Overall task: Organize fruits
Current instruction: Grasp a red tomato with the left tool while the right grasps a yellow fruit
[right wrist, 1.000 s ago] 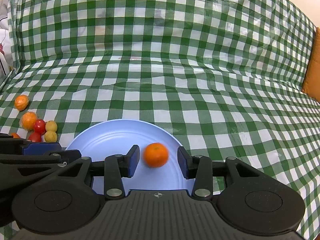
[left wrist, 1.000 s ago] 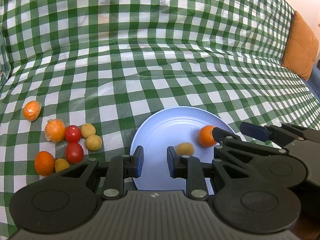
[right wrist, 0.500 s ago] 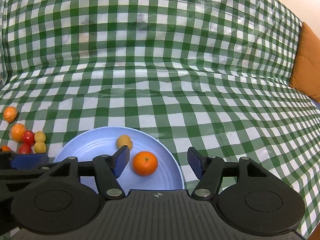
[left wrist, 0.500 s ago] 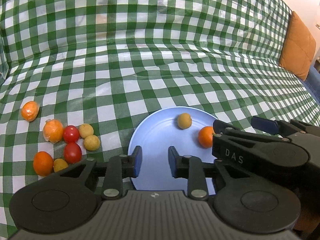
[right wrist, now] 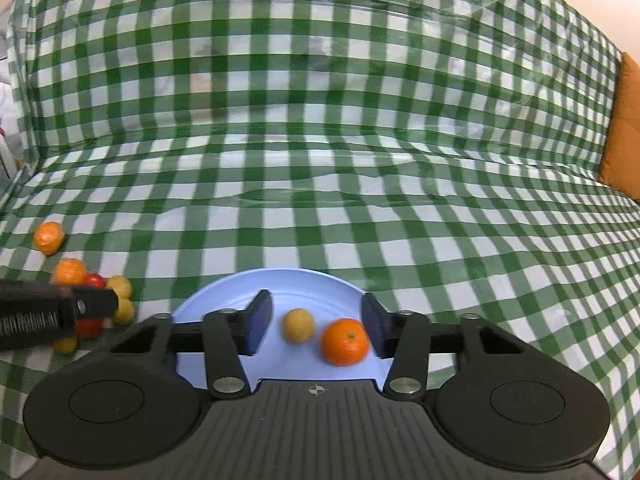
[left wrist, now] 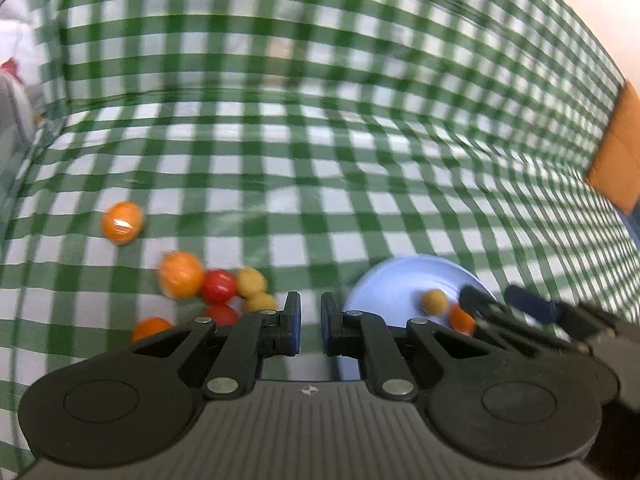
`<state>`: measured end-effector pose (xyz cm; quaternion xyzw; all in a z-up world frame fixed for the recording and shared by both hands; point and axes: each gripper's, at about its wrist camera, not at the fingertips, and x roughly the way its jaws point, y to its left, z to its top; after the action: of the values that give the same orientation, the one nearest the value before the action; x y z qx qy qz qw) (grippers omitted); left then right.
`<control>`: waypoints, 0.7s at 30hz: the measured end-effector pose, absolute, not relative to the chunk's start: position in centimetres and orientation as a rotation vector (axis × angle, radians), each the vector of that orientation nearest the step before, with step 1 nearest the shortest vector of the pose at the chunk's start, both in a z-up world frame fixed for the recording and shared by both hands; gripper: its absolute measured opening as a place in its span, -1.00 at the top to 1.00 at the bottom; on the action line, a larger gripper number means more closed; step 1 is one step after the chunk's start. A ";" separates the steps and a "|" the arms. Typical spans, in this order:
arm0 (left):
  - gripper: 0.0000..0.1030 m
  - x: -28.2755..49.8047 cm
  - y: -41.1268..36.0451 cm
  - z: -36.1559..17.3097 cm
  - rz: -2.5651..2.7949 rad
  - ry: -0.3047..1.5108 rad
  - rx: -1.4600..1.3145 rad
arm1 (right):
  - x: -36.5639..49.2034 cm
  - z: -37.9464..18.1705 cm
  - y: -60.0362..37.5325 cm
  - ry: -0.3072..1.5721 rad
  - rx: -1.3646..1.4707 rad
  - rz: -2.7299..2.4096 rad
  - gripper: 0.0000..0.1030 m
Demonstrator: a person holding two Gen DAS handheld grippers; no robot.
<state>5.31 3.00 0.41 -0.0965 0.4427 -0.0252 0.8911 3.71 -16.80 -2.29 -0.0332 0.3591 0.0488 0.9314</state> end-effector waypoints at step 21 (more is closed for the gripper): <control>0.79 7.2 15.9 -0.8 0.157 1.017 -0.513 | 3.5 -3.5 -8.4 0.744 0.036 0.391 0.32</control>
<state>7.23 15.86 -0.78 -0.2428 0.4809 0.0740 0.8392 3.51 -8.38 -3.50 0.0175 0.3611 0.1896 0.9129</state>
